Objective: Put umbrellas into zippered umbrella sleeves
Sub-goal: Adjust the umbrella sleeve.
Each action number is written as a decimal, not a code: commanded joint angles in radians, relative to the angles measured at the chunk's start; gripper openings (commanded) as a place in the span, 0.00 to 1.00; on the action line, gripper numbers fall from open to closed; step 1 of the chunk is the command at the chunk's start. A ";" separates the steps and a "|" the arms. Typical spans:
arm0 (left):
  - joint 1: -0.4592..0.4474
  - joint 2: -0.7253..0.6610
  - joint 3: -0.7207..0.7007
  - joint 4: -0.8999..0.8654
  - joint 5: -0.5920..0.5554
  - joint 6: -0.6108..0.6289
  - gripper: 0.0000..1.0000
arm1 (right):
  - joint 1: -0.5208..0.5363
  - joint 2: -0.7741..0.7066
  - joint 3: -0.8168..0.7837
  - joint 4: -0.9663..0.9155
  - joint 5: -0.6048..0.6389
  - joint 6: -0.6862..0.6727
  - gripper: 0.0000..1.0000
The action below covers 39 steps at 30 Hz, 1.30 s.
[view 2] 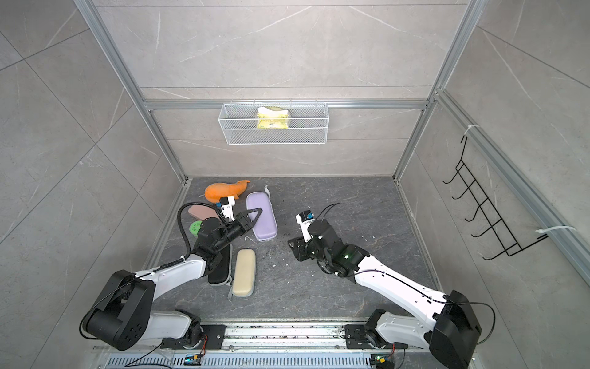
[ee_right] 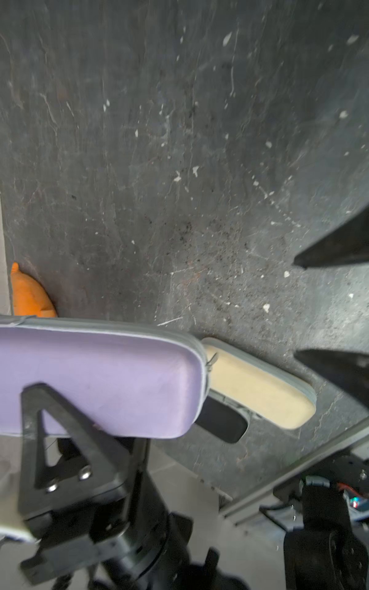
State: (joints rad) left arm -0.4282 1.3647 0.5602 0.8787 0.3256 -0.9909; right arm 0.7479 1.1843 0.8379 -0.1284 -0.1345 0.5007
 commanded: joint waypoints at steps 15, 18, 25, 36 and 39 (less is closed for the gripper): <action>-0.197 0.084 0.146 0.253 -0.258 -0.120 0.05 | -0.098 0.184 -0.054 0.668 -0.389 0.506 0.96; -0.216 0.094 0.165 0.257 -0.293 -0.130 0.07 | -0.144 0.200 -0.041 0.752 -0.430 0.579 0.89; -0.227 0.077 0.172 0.211 -0.318 -0.124 0.14 | -0.163 0.240 -0.022 0.888 -0.457 0.660 0.53; -0.226 -0.007 0.149 0.075 -0.258 -0.087 0.43 | -0.163 0.236 -0.034 0.897 -0.442 0.663 0.18; -0.220 -0.033 0.149 0.028 -0.228 -0.062 0.53 | -0.164 0.224 -0.047 0.892 -0.441 0.658 0.13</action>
State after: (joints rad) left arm -0.6342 1.3861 0.7010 0.9188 0.0048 -1.0973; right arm 0.5770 1.4322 0.7872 0.6876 -0.5697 1.1717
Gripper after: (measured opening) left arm 0.517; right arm 0.305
